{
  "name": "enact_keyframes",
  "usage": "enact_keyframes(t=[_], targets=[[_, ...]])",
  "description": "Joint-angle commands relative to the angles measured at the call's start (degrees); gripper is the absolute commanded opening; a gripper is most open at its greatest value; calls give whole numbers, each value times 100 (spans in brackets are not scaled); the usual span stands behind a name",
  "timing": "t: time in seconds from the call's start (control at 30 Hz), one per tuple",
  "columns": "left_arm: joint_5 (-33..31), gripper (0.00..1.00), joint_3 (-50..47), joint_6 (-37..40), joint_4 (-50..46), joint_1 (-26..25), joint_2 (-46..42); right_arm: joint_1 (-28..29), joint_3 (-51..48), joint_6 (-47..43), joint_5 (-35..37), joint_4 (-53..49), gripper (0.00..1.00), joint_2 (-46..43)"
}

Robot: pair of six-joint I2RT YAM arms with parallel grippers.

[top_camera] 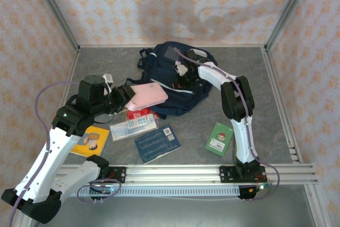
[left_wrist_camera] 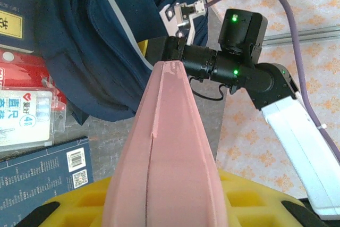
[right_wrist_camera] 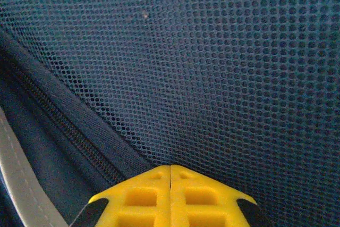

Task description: Pack the student bag

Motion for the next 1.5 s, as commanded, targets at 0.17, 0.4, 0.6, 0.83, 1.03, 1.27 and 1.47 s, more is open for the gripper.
enact_keyframes(t=[0.17, 0.4, 0.6, 0.83, 1.03, 1.27, 1.47], targets=[[53, 21, -152, 55, 254, 78, -95, -652, -1800, 2896, 1273, 1846, 0, -940], [80, 21, -215, 79, 338, 87, -102, -659, -3747, 4768, 2253, 2717, 0, -1815], [88, 21, -197, 149, 405, 96, -85, 273, -3915, 5011, 1987, 2843, 0, -1989], [53, 21, 15, 400, 213, 128, -69, 381, -2662, 2918, 1206, 1887, 28, -2060], [35, 21, 119, 514, 29, 188, -102, 398, -2069, 428, 536, 1414, 63, -1845], [20, 21, 291, 562, -184, 201, -176, 588, -2241, -1810, -31, 1604, 90, -1975], [-85, 21, 322, 605, -342, 209, -295, 691, -2146, -2406, -94, 1282, 99, -1902]])
